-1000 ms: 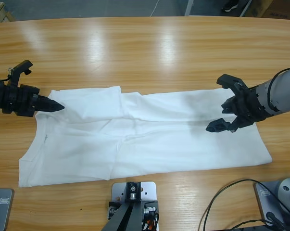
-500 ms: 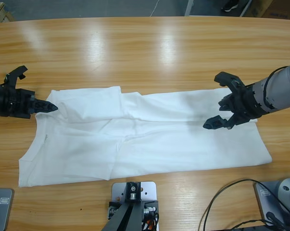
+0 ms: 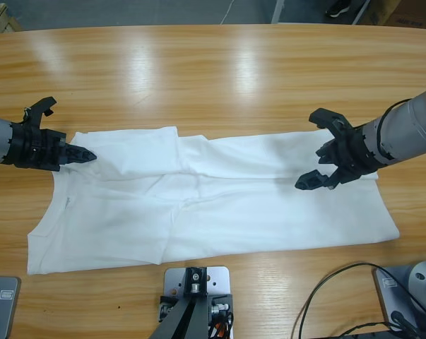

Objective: Fold clothes

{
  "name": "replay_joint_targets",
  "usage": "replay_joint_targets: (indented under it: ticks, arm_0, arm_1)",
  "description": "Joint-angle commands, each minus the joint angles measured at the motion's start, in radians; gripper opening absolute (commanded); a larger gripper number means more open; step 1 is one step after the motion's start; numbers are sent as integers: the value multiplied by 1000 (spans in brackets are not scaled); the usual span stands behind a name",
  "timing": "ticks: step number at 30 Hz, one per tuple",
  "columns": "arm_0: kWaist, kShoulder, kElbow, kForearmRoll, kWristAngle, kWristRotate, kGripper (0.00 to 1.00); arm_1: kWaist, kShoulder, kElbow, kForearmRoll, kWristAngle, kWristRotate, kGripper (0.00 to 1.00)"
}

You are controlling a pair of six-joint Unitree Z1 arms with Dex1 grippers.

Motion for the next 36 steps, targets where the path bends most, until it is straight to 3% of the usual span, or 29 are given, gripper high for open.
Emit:
replay_joint_targets:
  ticks: [1, 10, 11, 12, 15, 25, 36]
  arm_0:
    - [-9, 49, 55, -23, 21, -6, 0]
    - [-13, 45, 103, -129, 38, -35, 0]
    - [-15, 35, 103, -128, 33, -41, 140]
    - [-15, 29, 104, -127, 28, -43, 367]
    - [-16, 11, 110, -123, 9, -43, 517]
    - [-18, -52, 72, -12, 19, -45, 549]
    - [-20, 9, 44, -66, 22, -60, 485]
  arm_1:
    - [-1, 28, 12, -9, -10, 12, 927]
    - [-1, 14, 18, -7, -10, 12, 927]
    - [-1, 13, 18, -7, -10, 12, 928]
    - [-1, 13, 18, -7, -11, 12, 930]
    - [-1, 14, 16, -9, -13, 12, 931]
    - [-1, 29, 13, -10, -13, 7, 931]
    - [-1, 40, 12, -16, -13, 5, 927]
